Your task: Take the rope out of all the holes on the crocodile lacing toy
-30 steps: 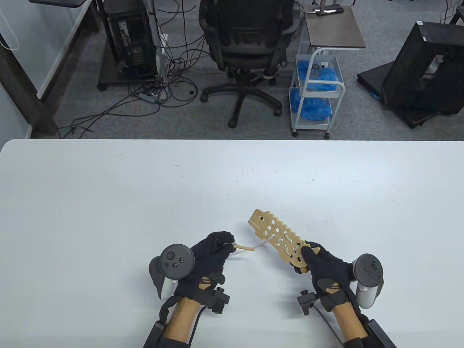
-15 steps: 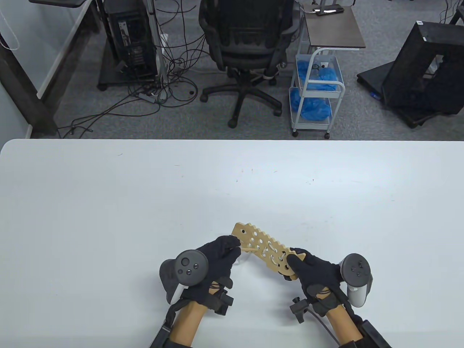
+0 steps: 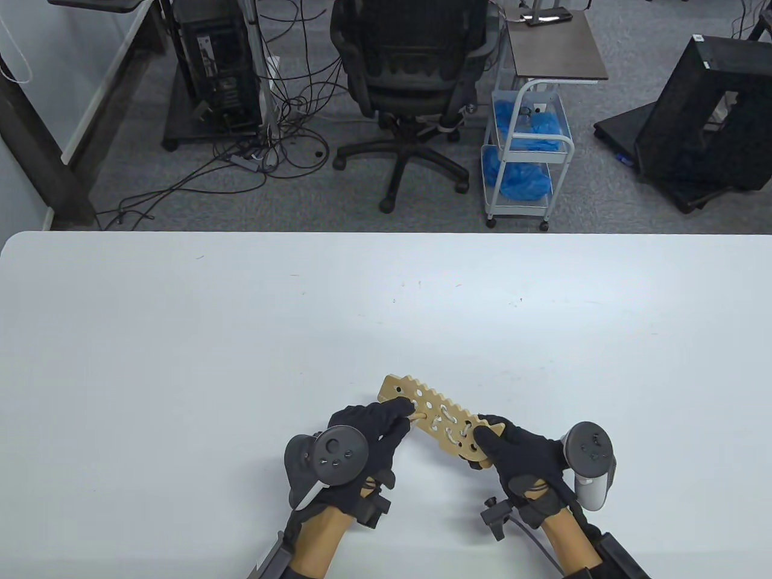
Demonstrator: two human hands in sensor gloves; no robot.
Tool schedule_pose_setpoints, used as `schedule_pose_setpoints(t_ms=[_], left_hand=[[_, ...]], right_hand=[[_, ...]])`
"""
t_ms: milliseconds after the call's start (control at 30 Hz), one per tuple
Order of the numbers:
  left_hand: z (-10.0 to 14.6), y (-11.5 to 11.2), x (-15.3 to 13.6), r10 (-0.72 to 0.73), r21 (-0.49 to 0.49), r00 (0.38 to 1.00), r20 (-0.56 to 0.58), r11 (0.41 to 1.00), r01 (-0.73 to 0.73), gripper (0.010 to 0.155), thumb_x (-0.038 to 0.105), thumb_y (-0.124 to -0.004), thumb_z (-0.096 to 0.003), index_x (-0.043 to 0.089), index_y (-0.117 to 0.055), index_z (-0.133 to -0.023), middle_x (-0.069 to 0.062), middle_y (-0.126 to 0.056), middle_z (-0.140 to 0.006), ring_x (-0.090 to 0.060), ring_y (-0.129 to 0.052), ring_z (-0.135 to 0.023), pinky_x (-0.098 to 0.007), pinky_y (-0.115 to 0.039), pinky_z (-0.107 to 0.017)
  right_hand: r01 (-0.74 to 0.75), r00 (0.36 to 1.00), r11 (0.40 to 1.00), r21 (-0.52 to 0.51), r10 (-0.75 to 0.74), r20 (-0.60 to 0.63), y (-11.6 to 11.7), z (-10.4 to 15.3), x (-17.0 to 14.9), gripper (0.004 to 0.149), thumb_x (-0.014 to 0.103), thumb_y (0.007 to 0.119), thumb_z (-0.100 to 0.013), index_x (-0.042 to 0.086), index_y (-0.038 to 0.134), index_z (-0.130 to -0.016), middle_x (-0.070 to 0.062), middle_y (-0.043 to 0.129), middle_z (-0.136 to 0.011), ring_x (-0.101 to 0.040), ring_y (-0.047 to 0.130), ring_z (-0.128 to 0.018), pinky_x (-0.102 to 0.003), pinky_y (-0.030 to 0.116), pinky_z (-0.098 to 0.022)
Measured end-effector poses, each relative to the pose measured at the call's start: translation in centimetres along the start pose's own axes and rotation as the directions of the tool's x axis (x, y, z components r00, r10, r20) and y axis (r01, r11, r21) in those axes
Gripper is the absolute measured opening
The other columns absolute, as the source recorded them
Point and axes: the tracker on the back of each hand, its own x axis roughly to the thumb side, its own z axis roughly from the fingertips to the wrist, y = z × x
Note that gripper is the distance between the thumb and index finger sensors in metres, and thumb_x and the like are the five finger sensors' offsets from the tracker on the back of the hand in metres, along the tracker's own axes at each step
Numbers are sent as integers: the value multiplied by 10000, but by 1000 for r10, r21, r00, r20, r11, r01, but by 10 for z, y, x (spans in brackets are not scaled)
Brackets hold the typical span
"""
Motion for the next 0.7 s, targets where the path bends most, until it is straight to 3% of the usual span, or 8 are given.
schedule_pose_setpoints(t_ms=[267,700], left_hand=[[0,0,0,30,-9,1000,7,1000,-30,428,446,-806,-470,384,-882,-887,56,-1060,-688,-153,-1034,-580,-568,-770,-623],[0,3,-1,64,7,998,8,998,-64,536,455,-782,-483,380,-745,-1012,58,-1053,-698,-154,-1029,-587,-564,-769,-626]], right_hand=[[53,999,999,-10,-53,-9,-1,0,-2,500,392,808,-435,15,843,-762,-241,1003,-568,-389,991,-390,-623,763,-402],[188,980,980,-70,-191,-48,-6,1,-6,500,394,802,-440,16,838,-763,-238,1001,-570,-384,990,-392,-618,767,-400]])
